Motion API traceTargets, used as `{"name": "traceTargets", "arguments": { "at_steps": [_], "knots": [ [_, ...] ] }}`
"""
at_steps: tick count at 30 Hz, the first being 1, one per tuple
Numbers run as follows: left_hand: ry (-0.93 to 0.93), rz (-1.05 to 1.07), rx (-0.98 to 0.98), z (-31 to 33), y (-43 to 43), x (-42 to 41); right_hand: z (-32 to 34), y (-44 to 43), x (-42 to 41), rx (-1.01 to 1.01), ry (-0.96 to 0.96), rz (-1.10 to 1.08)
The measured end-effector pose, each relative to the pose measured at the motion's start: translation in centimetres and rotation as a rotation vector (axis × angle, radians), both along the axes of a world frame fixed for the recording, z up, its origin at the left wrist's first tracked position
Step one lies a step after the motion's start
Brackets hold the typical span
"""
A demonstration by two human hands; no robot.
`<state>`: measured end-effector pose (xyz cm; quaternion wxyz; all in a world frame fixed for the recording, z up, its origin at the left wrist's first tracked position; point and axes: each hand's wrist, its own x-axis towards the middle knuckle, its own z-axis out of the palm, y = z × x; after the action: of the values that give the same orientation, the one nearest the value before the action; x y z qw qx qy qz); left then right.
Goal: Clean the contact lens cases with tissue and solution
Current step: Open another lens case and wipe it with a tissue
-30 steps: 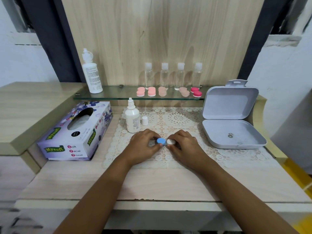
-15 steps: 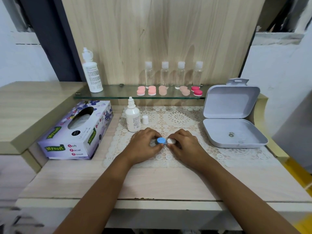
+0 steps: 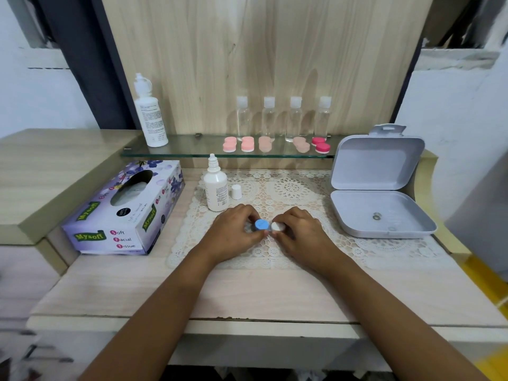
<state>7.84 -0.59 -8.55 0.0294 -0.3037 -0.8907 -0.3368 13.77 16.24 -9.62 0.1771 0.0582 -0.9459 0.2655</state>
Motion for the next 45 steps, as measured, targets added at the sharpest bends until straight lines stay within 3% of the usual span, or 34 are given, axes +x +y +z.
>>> {"name": "traceTargets", "arguments": {
  "at_steps": [9, 25, 33, 45],
  "knots": [
    [0.001, -0.109, -0.039, 0.2, -0.8, 0.0, 0.0, 0.0, 0.0, 0.002, -0.01, 0.004],
    [0.023, 0.025, 0.021, 0.4, 0.1, -0.1, 0.1, 0.0, 0.0, -0.003, -0.008, 0.007],
    [-0.079, -0.168, 0.041, 0.4, -0.9, -0.2, 0.1, 0.0, 0.1, 0.005, -0.02, -0.001],
    [-0.053, 0.008, 0.161, 1.6, 0.3, -0.3, 0.2, 0.0, 0.1, 0.0, -0.01, 0.01]
  ]
}}
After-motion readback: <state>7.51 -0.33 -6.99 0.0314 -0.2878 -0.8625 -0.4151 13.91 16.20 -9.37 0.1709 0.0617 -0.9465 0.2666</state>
